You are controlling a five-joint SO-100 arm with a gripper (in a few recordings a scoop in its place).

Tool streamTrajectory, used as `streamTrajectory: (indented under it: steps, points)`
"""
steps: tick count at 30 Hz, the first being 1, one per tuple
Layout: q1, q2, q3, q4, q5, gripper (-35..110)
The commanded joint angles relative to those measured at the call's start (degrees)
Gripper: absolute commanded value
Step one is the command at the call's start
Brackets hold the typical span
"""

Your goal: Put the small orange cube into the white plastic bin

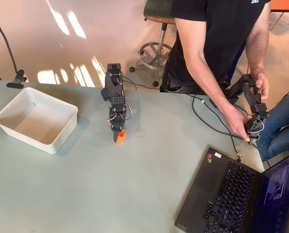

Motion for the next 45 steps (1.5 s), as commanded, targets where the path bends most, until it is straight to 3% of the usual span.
streamTrajectory:
  steps: [1,10,21,33,45]
  points:
    - [-0.3,1.2,-1.8,0.2,0.1,36]
    - [-0.3,2.1,-2.0,3.8,0.0,36]
    - [0.8,16.5,-1.3,5.7,-0.3,36]
    - [-2.6,14.5,-1.1,6.7,-0.5,38]
    - [-4.5,5.6,-1.8,6.2,-0.4,60]
